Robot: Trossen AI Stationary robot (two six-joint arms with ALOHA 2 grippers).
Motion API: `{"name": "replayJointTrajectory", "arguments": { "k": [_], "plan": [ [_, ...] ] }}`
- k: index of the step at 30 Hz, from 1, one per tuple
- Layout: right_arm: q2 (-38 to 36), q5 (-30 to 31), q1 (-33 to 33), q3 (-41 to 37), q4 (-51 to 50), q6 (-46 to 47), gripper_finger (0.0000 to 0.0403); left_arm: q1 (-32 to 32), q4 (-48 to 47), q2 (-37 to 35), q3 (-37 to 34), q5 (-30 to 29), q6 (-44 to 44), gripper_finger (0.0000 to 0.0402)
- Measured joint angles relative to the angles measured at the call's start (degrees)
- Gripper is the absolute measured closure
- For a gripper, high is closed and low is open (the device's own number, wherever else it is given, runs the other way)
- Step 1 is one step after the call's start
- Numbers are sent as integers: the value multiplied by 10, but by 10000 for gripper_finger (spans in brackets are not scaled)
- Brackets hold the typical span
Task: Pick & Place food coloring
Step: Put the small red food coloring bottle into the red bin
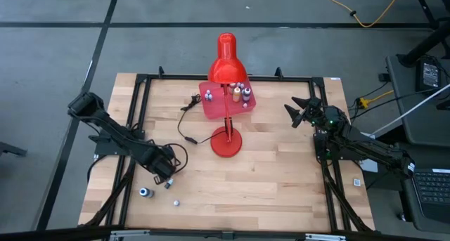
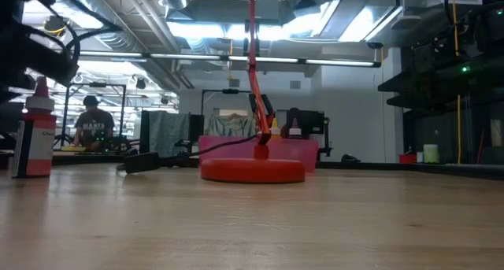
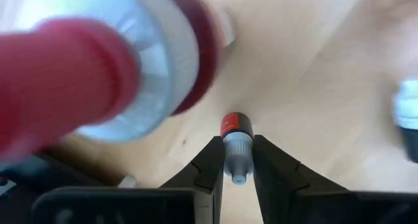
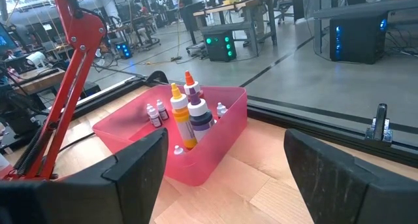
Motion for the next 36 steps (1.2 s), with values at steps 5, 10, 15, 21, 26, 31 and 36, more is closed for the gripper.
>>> {"name": "replayJointTrajectory", "arguments": {
  "k": [5,10,15,21,26,31,36],
  "plan": [
    [0,0,0,0,0,0,97,0,-18,-40,19,0,-2,340],
    [0,0,0,0,0,0,97,0,-47,-96,37,0,-2,342],
    [0,0,0,0,0,0,97,11,-87,-153,64,0,1,343],
    [0,0,0,0,0,1,97,63,-137,-211,119,-25,35,343],
    [0,0,0,0,0,0,97,157,-185,-218,190,-50,116,344],
    [0,0,0,0,0,0,97,279,-199,-187,257,-51,234,344],
    [0,0,0,0,0,1,97,407,-202,-113,315,-50,365,344]
  ]
}}
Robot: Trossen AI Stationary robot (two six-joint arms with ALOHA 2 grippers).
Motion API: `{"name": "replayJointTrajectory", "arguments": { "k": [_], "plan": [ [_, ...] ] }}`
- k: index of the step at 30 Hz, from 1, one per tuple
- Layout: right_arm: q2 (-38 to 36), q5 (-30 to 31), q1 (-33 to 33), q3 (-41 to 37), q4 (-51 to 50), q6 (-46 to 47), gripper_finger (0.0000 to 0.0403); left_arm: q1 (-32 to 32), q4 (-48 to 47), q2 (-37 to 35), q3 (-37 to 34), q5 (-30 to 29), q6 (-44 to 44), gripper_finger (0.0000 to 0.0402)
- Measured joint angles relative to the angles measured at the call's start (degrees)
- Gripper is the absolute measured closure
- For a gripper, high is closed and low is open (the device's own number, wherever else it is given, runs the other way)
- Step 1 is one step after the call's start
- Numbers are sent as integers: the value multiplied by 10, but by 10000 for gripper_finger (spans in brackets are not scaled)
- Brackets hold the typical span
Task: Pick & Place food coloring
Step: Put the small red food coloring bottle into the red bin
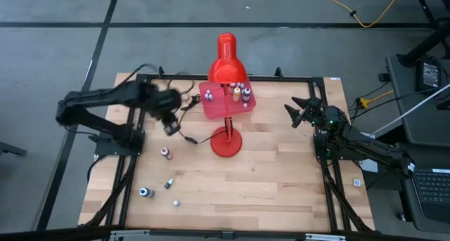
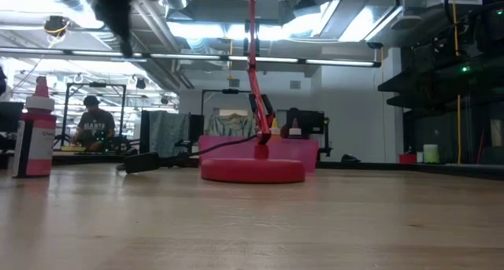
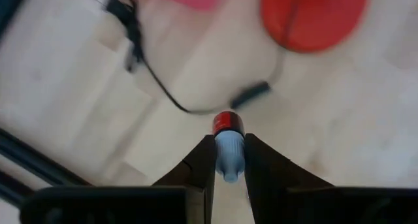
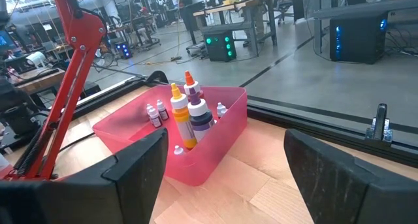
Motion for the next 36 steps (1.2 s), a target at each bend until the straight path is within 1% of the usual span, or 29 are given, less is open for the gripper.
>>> {"name": "replayJointTrajectory", "arguments": {
  "k": [4,8,12,17,22,26,32,36],
  "plan": [
    [0,0,0,0,0,0,97,86,14,81,42,-3,83,344],
    [0,0,0,0,0,-1,97,152,47,156,71,-11,138,345],
    [0,0,0,0,0,-1,97,204,79,208,80,-9,172,345],
    [0,0,0,0,0,-1,97,257,128,260,80,19,201,345],
    [0,0,0,0,0,-1,97,279,158,310,83,24,199,345],
    [0,0,0,0,0,0,97,281,162,346,115,44,188,345],
    [0,0,0,0,0,-1,97,275,163,386,182,51,166,345],
    [0,0,0,0,0,-1,97,272,156,404,193,51,147,345]
  ]
}}
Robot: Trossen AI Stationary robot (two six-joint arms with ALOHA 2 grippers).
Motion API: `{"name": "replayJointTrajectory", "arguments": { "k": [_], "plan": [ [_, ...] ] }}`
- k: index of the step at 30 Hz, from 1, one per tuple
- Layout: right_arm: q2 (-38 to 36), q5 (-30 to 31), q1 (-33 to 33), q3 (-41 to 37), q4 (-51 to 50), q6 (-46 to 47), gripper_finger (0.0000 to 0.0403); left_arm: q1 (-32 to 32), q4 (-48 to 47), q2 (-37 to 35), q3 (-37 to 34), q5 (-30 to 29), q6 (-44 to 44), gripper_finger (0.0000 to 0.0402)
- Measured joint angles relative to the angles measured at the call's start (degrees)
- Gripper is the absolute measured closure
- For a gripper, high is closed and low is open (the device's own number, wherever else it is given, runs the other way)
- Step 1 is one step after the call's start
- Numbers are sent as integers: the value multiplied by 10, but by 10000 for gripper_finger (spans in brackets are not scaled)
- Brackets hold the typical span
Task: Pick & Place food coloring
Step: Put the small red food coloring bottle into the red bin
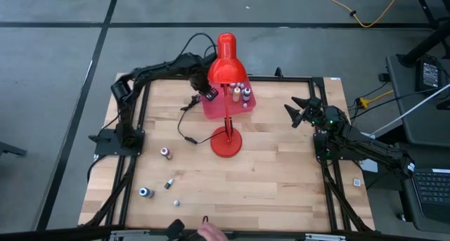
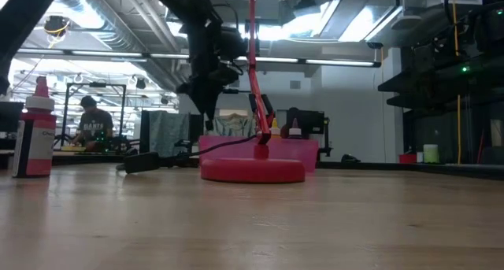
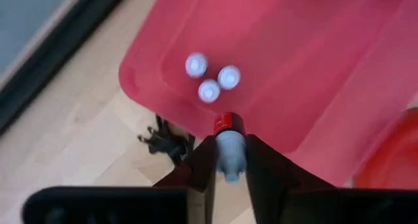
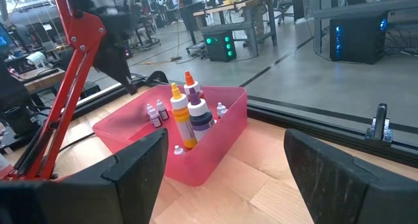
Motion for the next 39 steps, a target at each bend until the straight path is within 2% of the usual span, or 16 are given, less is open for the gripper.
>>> {"name": "replayJointTrajectory", "arguments": {
  "k": [33,39],
  "plan": [
    [0,0,0,0,0,0,97,-22,13,103,-1,-2,11,344],
    [0,0,0,0,0,0,97,-22,19,103,-1,-2,10,307]
  ]
}}
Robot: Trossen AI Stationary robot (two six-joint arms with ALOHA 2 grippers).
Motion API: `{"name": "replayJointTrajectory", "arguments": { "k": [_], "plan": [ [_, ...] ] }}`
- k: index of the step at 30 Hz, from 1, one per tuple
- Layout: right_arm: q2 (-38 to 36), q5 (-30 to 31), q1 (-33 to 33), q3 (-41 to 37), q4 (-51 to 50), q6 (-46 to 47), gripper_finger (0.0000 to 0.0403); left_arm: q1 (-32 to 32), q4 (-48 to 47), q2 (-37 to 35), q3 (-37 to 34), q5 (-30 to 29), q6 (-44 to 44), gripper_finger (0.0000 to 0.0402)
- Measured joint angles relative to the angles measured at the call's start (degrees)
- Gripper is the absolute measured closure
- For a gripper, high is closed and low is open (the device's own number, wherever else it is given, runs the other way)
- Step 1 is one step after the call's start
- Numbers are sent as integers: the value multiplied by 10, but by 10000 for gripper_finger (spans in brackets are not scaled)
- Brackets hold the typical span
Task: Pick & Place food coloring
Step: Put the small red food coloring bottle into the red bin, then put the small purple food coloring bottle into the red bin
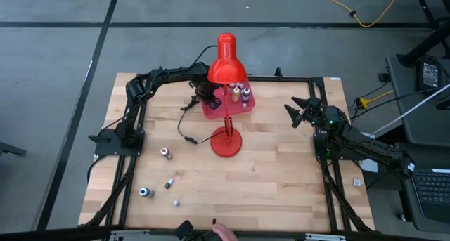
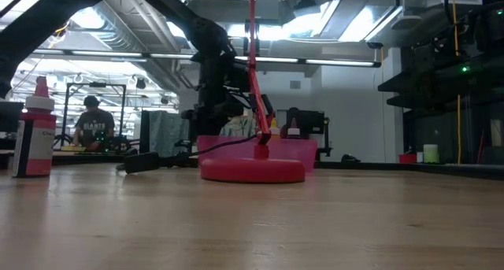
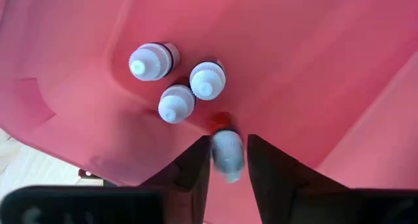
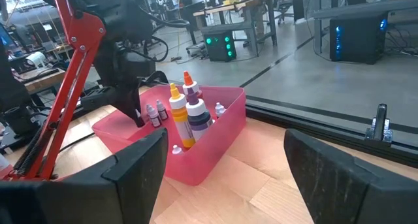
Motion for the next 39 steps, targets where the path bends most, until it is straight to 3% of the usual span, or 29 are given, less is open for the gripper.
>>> {"name": "replayJointTrajectory", "arguments": {
  "k": [11,25,33,39],
  "plan": [
    [0,0,0,0,0,0,97,0,0,-3,0,1,-11,262],
    [0,0,0,0,0,0,97,4,-16,-70,0,-15,-10,258],
    [0,0,0,0,0,0,97,-8,-91,-168,0,-53,-26,258],
    [0,0,0,0,0,0,97,-68,-184,-260,0,-85,-73,258]
  ]
}}
